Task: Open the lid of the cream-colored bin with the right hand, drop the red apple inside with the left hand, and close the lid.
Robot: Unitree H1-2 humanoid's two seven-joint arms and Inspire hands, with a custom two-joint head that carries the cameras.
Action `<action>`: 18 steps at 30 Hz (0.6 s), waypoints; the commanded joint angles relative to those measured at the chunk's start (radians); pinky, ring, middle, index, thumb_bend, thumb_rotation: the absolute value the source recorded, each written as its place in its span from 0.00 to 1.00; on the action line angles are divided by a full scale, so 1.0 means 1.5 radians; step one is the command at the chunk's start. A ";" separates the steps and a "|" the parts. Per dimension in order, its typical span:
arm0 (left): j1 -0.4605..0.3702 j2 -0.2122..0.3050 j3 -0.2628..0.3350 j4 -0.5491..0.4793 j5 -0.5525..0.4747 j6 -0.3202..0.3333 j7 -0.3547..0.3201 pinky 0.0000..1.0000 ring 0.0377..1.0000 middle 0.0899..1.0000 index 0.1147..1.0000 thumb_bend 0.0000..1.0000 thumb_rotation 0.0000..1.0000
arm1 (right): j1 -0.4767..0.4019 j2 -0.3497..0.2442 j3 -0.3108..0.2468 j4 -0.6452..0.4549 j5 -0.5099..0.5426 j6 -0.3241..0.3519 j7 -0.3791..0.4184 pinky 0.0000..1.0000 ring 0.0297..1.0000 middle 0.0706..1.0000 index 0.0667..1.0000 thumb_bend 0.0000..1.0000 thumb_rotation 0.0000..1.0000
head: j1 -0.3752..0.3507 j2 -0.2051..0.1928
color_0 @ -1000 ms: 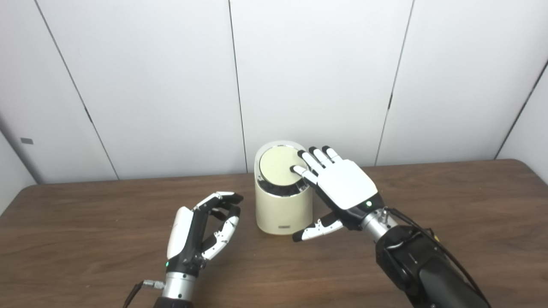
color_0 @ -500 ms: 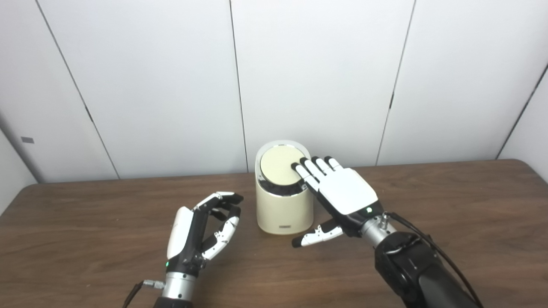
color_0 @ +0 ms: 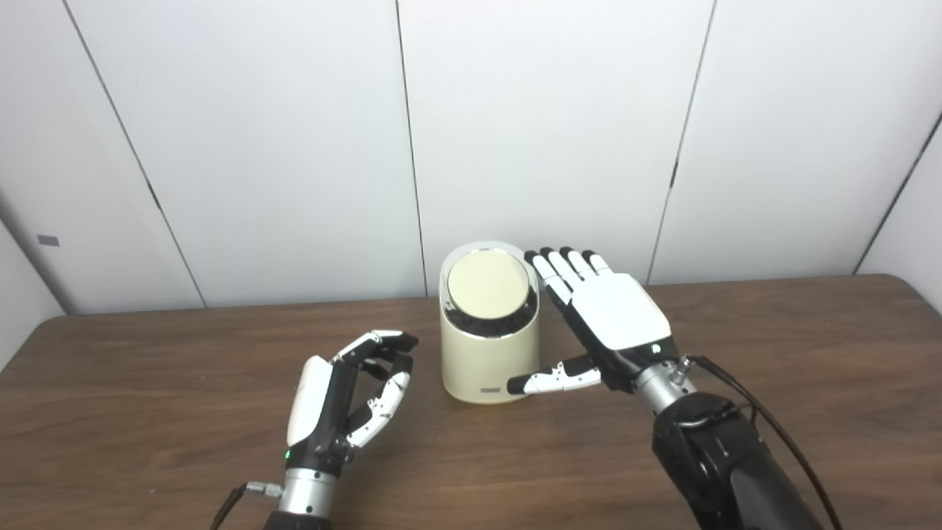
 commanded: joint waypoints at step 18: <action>-0.024 0.001 0.005 -0.007 0.019 -0.033 0.043 0.52 0.62 0.63 0.62 0.27 0.58 | 0.039 0.029 -0.080 -0.025 0.184 -0.124 -0.270 0.89 0.98 0.99 0.96 0.56 0.81 | 0.004 0.000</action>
